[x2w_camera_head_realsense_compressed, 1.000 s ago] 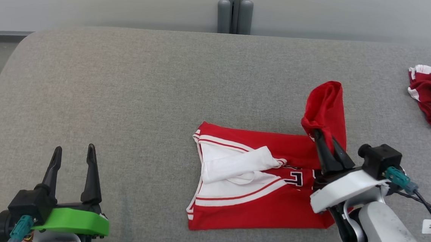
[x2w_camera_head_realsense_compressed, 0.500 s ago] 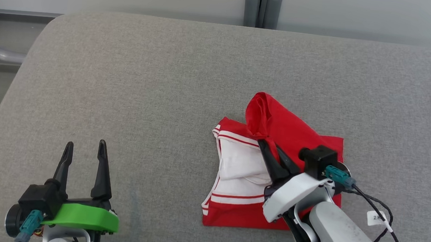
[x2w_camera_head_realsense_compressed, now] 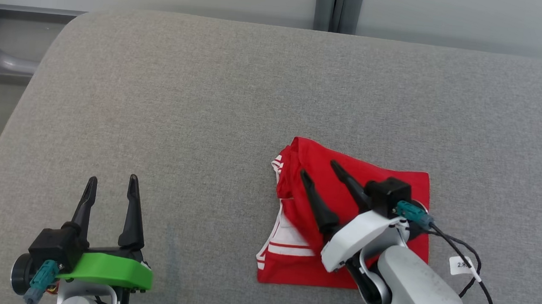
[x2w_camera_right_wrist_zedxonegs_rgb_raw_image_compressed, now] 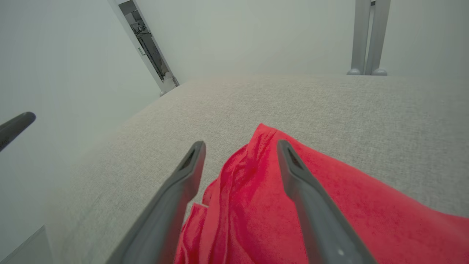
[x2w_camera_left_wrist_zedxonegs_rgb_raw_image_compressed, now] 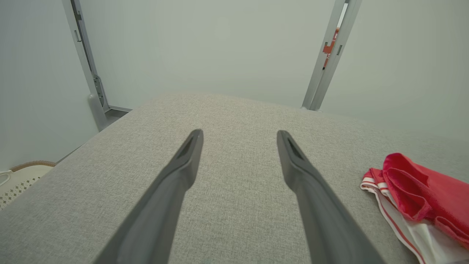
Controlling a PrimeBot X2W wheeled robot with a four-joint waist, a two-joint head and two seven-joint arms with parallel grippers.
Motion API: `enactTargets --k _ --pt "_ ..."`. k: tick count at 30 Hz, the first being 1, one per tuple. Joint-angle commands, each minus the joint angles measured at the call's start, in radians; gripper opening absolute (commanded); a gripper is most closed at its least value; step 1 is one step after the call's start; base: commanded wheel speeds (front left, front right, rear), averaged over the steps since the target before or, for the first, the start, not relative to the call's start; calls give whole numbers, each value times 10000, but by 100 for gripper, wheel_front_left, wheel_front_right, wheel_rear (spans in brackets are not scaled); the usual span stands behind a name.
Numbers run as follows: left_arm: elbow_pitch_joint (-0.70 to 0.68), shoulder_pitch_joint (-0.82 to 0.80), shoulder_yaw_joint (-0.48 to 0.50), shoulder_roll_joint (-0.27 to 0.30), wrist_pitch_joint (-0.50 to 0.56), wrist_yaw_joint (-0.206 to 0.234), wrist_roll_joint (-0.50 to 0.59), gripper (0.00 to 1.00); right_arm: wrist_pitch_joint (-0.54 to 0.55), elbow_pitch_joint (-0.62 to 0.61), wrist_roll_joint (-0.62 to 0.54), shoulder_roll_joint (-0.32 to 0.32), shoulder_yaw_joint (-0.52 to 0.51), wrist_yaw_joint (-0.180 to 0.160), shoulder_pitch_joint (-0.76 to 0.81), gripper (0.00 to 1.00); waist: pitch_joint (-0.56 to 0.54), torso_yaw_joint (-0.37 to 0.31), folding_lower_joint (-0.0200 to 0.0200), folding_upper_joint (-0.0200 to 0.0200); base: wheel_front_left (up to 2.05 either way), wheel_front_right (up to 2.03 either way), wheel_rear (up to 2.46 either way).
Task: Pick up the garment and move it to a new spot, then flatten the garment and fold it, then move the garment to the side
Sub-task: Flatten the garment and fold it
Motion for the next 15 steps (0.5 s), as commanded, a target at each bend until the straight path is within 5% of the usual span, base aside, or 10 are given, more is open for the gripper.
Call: enactTargets --k 1,15 --pt "16 -133 58 7 -24 54 44 100 -49 -254 -69 -73 -229 -11 -107 100 -69 -122 0 0 0 0 0" --pt "-3 155 232 8 -22 -86 234 100 -53 -2510 -614 -1363 -3251 -10 1422 100 -321 -484 0 0 0 0 0"
